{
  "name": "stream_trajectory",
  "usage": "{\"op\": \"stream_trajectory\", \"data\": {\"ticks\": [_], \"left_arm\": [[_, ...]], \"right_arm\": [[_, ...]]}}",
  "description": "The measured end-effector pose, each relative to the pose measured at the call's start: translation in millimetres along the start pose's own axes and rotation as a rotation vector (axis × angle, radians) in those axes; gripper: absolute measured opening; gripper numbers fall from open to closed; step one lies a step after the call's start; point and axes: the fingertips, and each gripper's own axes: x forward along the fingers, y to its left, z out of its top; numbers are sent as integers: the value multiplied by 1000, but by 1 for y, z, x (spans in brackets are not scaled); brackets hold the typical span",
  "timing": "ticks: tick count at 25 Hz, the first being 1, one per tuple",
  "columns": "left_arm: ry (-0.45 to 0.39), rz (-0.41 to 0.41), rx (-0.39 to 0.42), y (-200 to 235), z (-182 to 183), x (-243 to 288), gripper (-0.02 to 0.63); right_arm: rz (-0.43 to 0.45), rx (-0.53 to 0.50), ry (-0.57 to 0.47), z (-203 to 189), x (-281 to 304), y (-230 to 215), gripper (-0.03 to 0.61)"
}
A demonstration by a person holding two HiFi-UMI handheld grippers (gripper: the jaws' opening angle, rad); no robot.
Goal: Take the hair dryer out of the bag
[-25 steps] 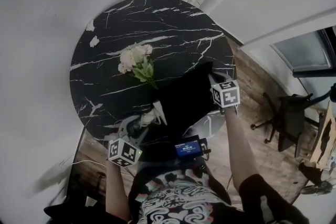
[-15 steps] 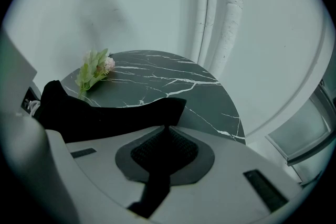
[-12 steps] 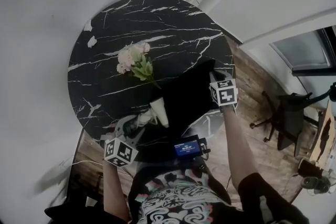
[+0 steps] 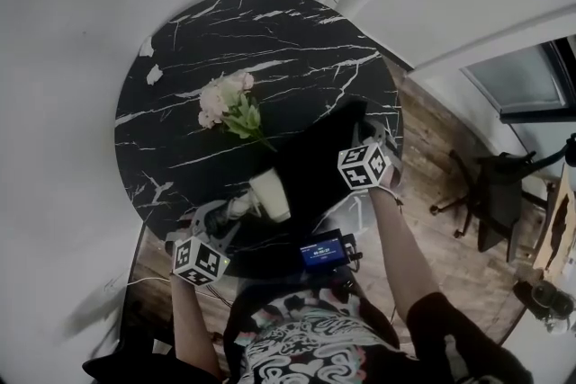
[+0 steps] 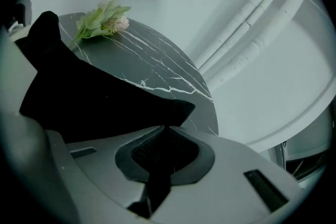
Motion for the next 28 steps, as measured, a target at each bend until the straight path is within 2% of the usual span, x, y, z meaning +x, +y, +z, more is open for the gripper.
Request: {"op": "stream_trajectory", "data": {"ticks": [5, 9, 10, 13, 15, 16, 19, 22, 25, 28], "left_arm": [[37, -6, 16, 1, -8, 0, 199], [77, -6, 1, 1, -9, 2, 202], [95, -12, 0, 0, -10, 3, 202], [132, -22, -16, 2, -11, 4, 207], [133, -8, -30, 4, -10, 5, 218], [129, -2, -33, 4, -10, 4, 226], [115, -19, -32, -3, -8, 4, 313], [92, -33, -54, -10, -2, 0, 333], [38, 36, -74, -4, 6, -15, 333], [-91, 156, -134, 11, 25, -42, 332]], "right_arm": [[-60, -54, 27, -1, 0, 0, 29], [-28, -44, 50, -1, -2, 1, 29], [-12, -37, 57, -2, -4, 1, 37], [25, -22, 71, -3, -12, -1, 123], [30, -8, 67, -1, -20, -6, 146], [30, 1, 58, 1, -26, -8, 149], [58, 55, 2, 8, -48, -6, 158], [86, 131, -53, 12, -74, -5, 169], [90, 194, -103, 16, -102, -2, 169], [118, 294, -181, 25, -137, 7, 169]]}}
